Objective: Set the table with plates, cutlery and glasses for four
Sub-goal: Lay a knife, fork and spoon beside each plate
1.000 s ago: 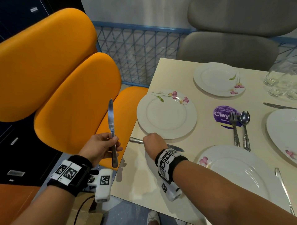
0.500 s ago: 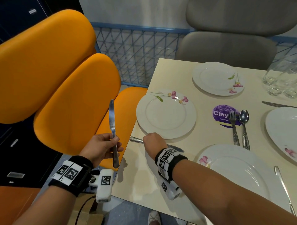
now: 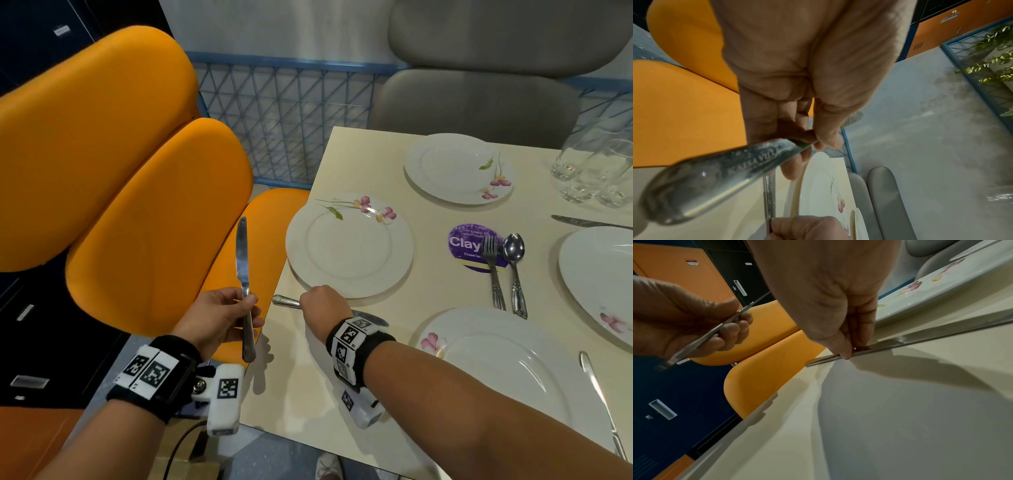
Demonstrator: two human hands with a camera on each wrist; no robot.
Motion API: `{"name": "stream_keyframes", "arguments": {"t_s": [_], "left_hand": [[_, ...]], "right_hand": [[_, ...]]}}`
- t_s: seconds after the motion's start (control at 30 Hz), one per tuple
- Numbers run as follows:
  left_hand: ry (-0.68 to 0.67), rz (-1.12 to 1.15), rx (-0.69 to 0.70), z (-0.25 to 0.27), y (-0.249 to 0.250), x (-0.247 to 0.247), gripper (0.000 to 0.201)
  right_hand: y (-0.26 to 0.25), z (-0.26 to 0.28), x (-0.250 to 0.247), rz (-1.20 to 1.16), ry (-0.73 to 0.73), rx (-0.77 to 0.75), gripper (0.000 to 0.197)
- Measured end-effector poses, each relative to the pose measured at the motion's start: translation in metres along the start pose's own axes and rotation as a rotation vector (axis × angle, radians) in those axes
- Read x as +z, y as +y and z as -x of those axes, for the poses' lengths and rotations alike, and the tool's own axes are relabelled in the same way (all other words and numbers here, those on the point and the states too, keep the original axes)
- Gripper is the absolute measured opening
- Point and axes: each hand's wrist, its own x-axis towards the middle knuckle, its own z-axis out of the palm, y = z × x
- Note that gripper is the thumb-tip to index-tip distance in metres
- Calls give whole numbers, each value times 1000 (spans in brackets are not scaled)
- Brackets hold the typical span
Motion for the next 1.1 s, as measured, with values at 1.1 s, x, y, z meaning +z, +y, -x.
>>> {"name": "stream_keyframes", "arguments": {"t_s": [1.1], "left_hand": [[-280,-140,124,-24,55,89,23]], "right_hand": [[80,25,-90,42,439,-728,15]]}}
